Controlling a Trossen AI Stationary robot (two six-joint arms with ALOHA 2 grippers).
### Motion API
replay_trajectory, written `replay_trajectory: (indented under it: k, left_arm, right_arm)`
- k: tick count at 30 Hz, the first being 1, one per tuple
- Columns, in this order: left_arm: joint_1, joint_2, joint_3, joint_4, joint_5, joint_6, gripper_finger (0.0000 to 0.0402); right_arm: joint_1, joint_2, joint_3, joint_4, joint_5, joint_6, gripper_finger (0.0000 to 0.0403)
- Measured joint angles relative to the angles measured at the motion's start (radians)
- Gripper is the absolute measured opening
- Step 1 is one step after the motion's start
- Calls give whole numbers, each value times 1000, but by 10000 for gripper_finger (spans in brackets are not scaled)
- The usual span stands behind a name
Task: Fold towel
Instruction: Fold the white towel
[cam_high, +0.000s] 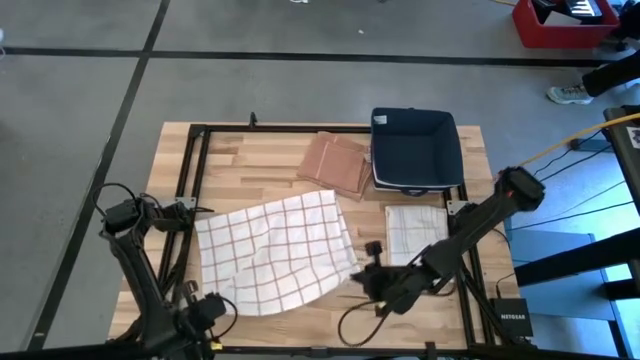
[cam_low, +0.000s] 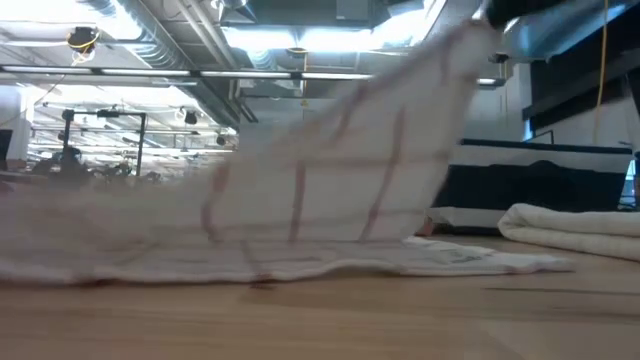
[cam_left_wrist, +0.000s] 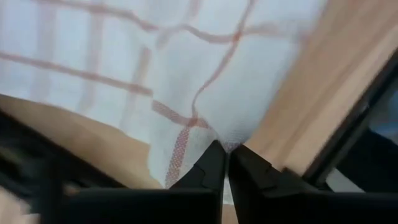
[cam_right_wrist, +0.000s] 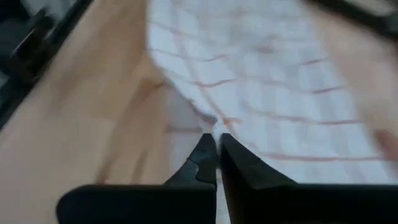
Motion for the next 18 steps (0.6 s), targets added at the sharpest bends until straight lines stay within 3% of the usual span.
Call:
replay_trajectory:
  k: [8, 14, 18]
  left_arm:
    - [1, -3, 148, -283, -99, -58, 10]
    - [1, -9, 143, -198, -139, -18, 10]
    - [4, -5, 142, -80, -168, 52, 8]
  right_arm:
    - [-54, -196, 13, -114, 161, 2, 4]
    - [-68, -250, 12, -159, 185, 0, 4]
    - [-44, -250, 12, -226, 135, 42, 3]
